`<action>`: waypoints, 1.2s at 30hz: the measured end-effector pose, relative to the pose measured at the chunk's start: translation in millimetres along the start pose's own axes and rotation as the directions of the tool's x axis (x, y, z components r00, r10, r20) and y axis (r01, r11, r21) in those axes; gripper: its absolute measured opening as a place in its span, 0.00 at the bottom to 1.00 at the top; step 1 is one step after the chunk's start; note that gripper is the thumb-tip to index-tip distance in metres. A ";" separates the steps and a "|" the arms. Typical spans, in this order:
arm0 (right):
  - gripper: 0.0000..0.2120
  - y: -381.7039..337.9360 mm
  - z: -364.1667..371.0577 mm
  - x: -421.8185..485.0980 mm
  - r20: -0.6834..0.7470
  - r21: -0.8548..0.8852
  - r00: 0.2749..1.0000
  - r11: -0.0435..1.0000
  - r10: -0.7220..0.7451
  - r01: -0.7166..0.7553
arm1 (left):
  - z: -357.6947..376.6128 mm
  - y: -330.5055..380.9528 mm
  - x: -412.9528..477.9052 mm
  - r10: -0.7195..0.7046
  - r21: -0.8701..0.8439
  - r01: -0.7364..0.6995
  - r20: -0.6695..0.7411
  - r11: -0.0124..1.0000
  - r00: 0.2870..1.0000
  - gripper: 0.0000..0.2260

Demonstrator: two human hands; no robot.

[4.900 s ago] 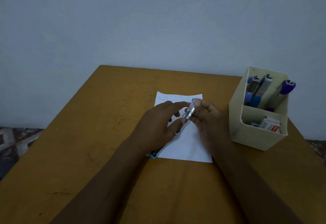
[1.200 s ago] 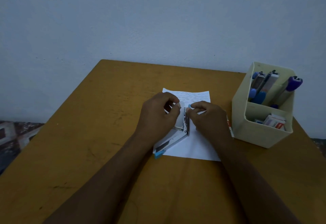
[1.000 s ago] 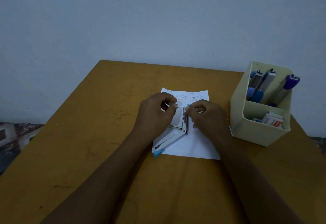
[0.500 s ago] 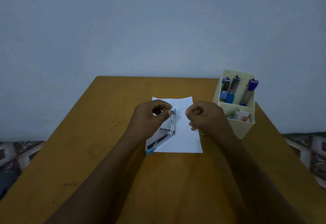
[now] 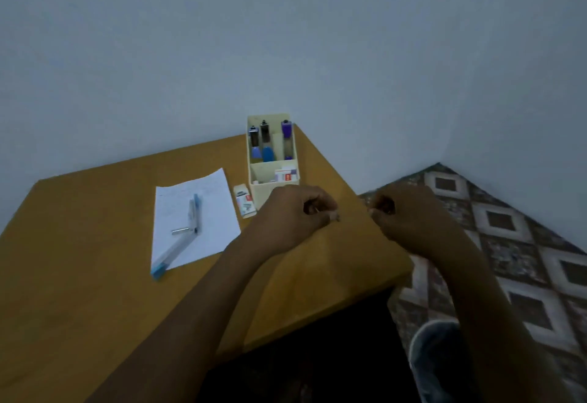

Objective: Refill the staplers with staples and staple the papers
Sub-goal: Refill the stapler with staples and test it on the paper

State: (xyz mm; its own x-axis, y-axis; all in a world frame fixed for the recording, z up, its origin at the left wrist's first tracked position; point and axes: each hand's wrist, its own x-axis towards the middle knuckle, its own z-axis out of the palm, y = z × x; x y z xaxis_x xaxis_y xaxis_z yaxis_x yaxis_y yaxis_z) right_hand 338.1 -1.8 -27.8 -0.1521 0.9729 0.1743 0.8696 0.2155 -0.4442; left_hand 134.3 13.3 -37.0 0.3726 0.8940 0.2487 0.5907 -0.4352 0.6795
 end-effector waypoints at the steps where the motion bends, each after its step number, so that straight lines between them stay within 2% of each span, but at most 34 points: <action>1: 0.04 12.7 -7.8 -9.6 0.019 -0.024 0.999 0.999 0.047 -0.047 | 11.8 9.5 5.7 0.029 0.015 -0.030 0.052 0.999 0.998 0.07; 6: 0.07 68.0 -30.8 -49.4 0.072 -0.092 0.971 0.971 0.228 -0.221 | 72.5 46.2 28.1 0.134 0.051 -0.150 0.236 0.987 0.962 0.07; 9: 0.08 96.5 -39.6 -76.6 0.083 -0.106 0.940 0.941 0.331 -0.322 | 115.8 68.5 35.2 0.178 0.101 -0.231 0.377 0.968 0.909 0.06; 14: 0.09 129.6 -44.5 -105.2 0.165 -0.102 0.898 0.912 0.408 -0.396 | 173.5 90.1 35.8 0.202 0.113 -0.313 0.555 0.943 0.807 0.08; 18: 0.07 141.9 -41.8 -111.3 0.196 -0.085 0.885 0.907 0.421 -0.413 | 193.8 92.1 33.8 0.178 0.123 -0.322 0.627 0.939 0.758 0.13; 22: 0.07 146.4 -37.3 -108.7 0.191 -0.068 0.887 0.907 0.420 -0.415 | 188.4 87.2 38.1 0.149 0.165 -0.312 0.617 0.935 0.773 0.13; 27: 0.06 132.7 -29.1 -94.6 0.169 -0.058 0.924 0.940 0.342 -0.337 | 152.4 81.3 46.1 0.145 0.196 -0.287 0.530 0.937 0.836 0.13; 32: 0.08 94.6 -23.1 -66.1 0.171 0.022 0.968 0.982 0.184 -0.190 | 97.9 64.1 39.4 0.164 0.159 -0.240 0.383 0.958 0.909 0.11; 36: 0.08 54.8 -14.3 -37.6 0.158 0.045 0.986 0.997 0.059 -0.067 | 54.4 46.6 29.1 0.110 0.155 -0.165 0.312 0.974 0.944 0.09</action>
State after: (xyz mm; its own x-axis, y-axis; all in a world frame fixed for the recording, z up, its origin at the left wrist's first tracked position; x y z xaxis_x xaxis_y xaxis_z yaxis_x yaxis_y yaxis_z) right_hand 398.1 -27.8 -46.1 -0.1726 0.9850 0.0072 0.8558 0.1536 -0.4939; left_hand 211.6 13.2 -35.6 0.6400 0.7626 0.0942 0.6246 -0.5877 0.5142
